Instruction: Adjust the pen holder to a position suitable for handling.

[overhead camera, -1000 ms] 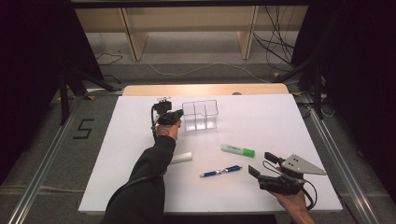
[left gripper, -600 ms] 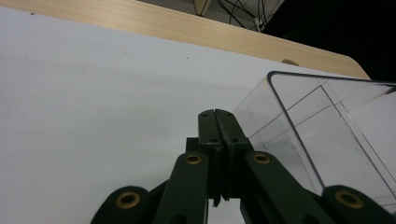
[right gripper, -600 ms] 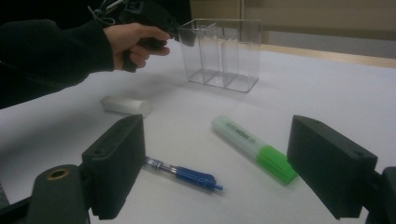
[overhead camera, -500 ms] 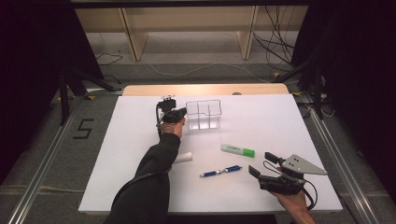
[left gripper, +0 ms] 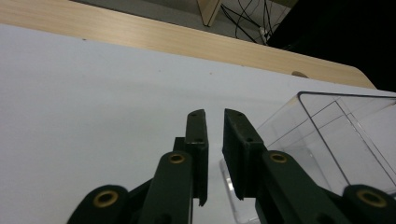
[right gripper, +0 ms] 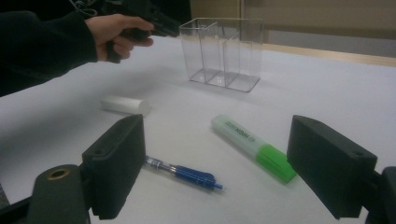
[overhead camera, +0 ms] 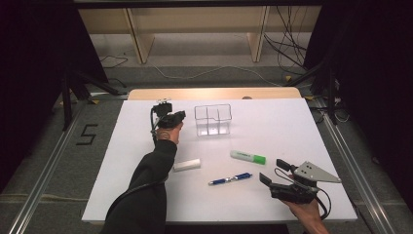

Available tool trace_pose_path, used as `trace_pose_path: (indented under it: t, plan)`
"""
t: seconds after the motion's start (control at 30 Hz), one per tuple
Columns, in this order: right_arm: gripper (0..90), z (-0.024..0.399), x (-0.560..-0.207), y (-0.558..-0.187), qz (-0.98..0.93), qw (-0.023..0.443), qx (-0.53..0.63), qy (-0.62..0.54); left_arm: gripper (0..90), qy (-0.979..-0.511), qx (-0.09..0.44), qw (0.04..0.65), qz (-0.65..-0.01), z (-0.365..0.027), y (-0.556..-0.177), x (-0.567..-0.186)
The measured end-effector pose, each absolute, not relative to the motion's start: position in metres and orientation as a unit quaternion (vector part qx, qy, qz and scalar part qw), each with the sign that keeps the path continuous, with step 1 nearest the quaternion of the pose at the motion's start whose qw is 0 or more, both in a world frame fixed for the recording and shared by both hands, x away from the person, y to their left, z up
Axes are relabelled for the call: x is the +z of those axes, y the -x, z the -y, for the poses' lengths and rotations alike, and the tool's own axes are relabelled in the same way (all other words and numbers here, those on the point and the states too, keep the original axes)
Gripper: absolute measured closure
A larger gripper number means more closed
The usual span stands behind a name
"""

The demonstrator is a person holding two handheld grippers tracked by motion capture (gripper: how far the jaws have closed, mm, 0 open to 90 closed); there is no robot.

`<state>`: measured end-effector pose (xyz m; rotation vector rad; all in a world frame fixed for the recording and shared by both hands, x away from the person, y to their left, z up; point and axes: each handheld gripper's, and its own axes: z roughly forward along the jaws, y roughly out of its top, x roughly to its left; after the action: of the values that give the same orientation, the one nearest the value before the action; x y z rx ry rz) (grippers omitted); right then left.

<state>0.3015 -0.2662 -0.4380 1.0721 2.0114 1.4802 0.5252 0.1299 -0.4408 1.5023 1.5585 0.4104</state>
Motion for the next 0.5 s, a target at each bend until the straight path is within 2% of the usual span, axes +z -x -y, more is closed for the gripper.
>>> trace_pose_path:
  t: [0.13,0.3,0.5]
  plan:
    - [20.4,0.265,-0.438,-0.302,-0.726,0.209,0.530,-0.386,70.5,-0.605,0.165,0.464,-0.625,-0.144,-0.516,-0.434]
    - [20.3,0.265,-0.439,-0.303,-0.726,0.209,0.530,-0.384,59.2,-0.630,0.166,0.458,-0.605,-0.151,-0.503,-0.429]
    - [20.3,0.265,-0.439,-0.303,-0.726,0.209,0.530,-0.385,50.3,-0.649,0.160,0.458,-0.586,-0.153,-0.488,-0.426]
